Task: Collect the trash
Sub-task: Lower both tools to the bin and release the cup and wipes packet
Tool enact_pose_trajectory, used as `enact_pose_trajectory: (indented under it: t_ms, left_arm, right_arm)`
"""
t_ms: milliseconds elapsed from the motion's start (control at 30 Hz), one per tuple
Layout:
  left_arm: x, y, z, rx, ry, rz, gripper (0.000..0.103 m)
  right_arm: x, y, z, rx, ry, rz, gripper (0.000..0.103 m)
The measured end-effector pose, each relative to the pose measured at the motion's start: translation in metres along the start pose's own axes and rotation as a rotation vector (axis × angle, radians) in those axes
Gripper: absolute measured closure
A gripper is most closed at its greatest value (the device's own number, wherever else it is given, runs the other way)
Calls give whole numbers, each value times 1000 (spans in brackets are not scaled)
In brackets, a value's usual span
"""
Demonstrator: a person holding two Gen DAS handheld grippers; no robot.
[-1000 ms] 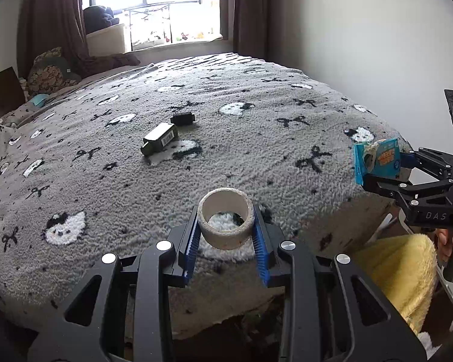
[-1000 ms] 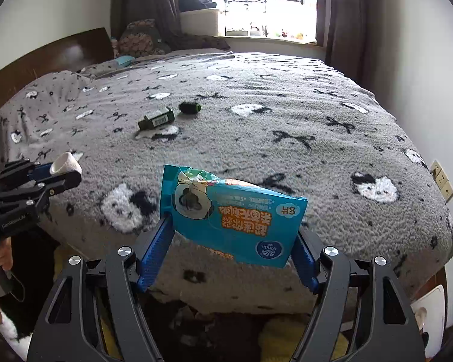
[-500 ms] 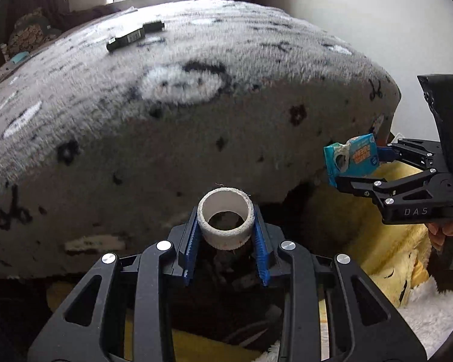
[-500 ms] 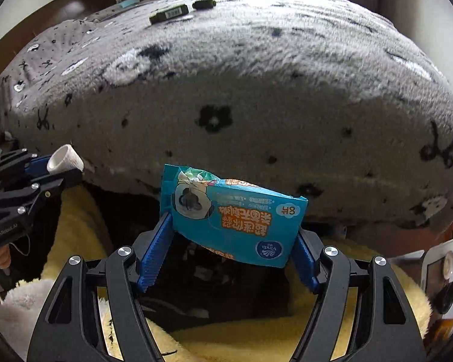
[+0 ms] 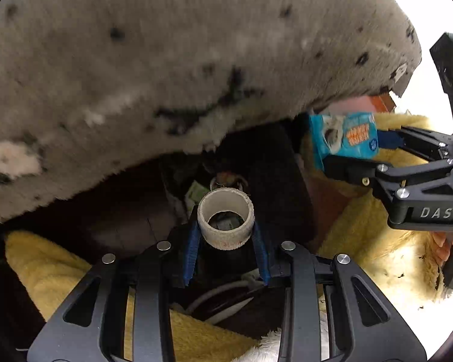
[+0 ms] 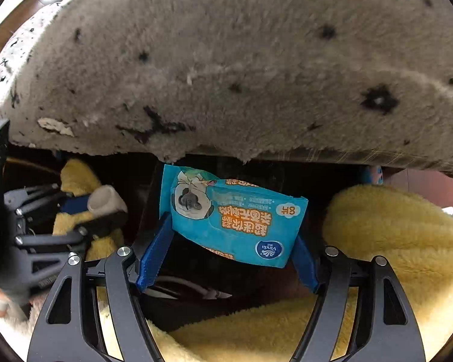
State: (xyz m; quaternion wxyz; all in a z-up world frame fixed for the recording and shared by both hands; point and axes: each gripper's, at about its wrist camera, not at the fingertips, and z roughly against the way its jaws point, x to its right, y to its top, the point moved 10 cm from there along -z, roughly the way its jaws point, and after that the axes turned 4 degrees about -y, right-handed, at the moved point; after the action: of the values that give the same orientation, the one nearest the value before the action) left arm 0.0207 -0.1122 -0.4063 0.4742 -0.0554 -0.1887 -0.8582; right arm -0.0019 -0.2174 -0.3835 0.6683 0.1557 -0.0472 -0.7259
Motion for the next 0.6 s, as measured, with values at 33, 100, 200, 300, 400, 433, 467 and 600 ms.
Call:
enact_pose_trajectory:
  t_ms: [33,100,200,300,400,433,467,600]
  left_arm:
    - [-1,-3,-5,-16,-5,8,72]
    - [-2,-9,-16,-51,-22,25,72]
    - [-3,-12,-25,-79,-39,36,72]
    - [-3,-14,-30,-89,-50,39,72]
    - [-3,-12,-32,-91,-53,42,66]
    - [-4,-12,-31,-89,-54,44,61]
    - [-4,-12,-30,-87,-54,45,59]
    - [-6,-7,-22,-69,-36,47,48]
  right_arm:
    - [0,0,-3,-7,1,-3,29]
    - [-2,-1,-12,-22,-7,-9,29]
    - [-2,0,-21,-40,-14,-21,29]
    - [0,3,-24,-47,-9,-31,27]
    - [2,8,-25,-45,-3,-37,25]
    - [2,8,-24,-44,-2,-40,22]
    - [3,10,-23,-44,-1,-42,20]
    - [8,14,-22,-40,1,-66,17]
